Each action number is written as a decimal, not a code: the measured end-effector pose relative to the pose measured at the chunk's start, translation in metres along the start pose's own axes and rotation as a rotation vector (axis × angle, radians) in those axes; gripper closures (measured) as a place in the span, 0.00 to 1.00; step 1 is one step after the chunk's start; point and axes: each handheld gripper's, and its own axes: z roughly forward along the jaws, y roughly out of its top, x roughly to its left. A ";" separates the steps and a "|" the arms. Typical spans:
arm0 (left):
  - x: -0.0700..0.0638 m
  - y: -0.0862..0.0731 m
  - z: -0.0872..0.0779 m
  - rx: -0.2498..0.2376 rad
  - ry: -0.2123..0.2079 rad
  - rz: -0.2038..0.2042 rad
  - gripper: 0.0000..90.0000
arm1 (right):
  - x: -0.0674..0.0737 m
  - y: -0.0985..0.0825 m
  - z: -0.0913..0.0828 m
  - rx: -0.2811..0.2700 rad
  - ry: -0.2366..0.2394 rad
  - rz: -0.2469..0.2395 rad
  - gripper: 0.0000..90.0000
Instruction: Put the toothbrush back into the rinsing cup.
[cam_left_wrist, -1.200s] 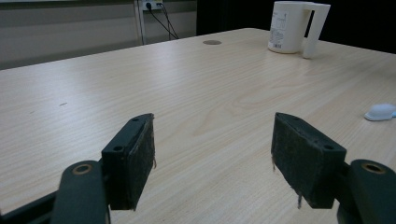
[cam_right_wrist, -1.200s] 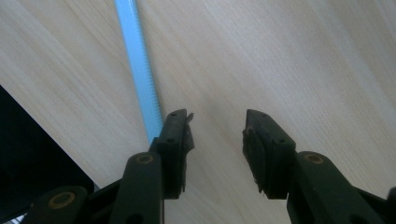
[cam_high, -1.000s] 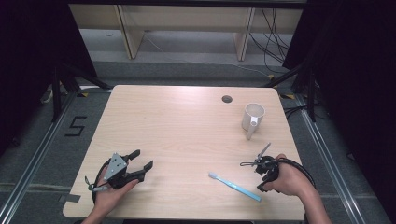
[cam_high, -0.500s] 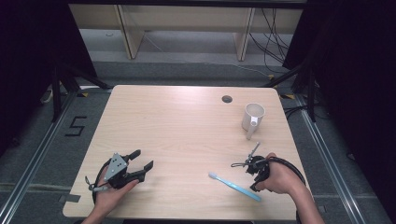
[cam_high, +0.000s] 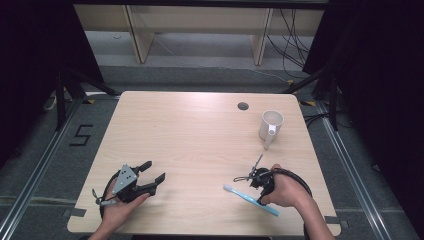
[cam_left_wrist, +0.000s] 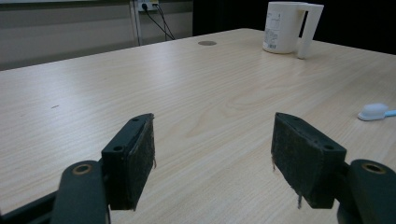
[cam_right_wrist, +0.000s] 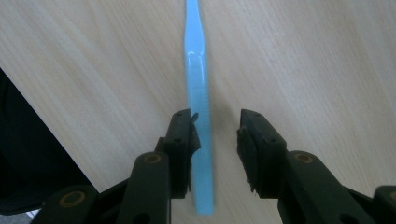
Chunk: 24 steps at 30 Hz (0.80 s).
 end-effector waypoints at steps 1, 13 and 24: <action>0.000 0.000 0.000 -0.001 0.000 0.000 0.33 | 0.002 0.002 0.000 0.006 -0.008 0.007 0.74; -0.001 0.000 0.000 -0.001 -0.001 0.001 0.33 | 0.010 0.010 0.007 0.034 -0.017 0.009 0.77; -0.001 0.000 0.000 0.000 -0.002 0.000 0.34 | 0.007 0.014 0.013 0.046 -0.009 -0.022 0.78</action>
